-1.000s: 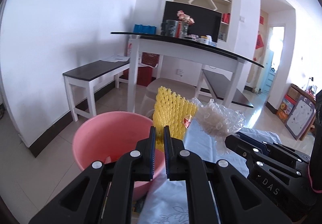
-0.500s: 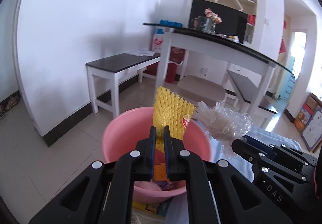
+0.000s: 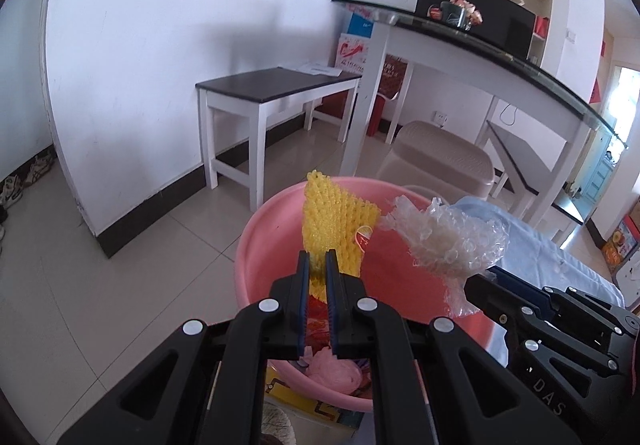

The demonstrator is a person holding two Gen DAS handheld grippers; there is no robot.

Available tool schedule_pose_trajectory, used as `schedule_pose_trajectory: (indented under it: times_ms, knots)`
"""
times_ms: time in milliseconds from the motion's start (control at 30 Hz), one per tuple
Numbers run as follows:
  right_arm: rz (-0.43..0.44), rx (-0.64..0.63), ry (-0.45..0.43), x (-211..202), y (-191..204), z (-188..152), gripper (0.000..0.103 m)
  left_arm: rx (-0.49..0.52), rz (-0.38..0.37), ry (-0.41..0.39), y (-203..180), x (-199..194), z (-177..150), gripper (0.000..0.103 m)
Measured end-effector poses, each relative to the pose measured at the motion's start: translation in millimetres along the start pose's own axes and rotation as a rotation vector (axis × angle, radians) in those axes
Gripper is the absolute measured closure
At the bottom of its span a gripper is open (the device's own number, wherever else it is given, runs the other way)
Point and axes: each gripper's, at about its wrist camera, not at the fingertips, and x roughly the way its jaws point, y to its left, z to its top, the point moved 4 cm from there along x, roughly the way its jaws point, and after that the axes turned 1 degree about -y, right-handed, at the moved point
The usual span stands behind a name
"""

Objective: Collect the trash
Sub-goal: 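Open both grippers to drop the net and bubble wrap into the bucket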

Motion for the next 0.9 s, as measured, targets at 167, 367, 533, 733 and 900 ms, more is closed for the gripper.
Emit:
schedule_pose_trajectory:
  times_ms: [167,367,533,733,900]
  knots:
    - [0.013,0.003,0.036,14,2,-2,0.088,-0.004,0.011,0.023,0,11,-4,0.095]
    - [0.026,0.007,0.063,24,2,-7,0.084,-0.007,0.020,0.042,2,23,-5,0.095]
    - [0.033,0.001,0.049,21,0,-5,0.075,-0.017,0.018,0.041,3,22,-5,0.076]
    - [0.041,0.001,0.035,11,0,-5,0.075,-0.004,0.002,0.013,-2,12,-1,0.057]
    - [0.041,-0.006,0.016,-2,0,-5,0.066,0.011,-0.013,-0.010,-9,1,2,0.051]
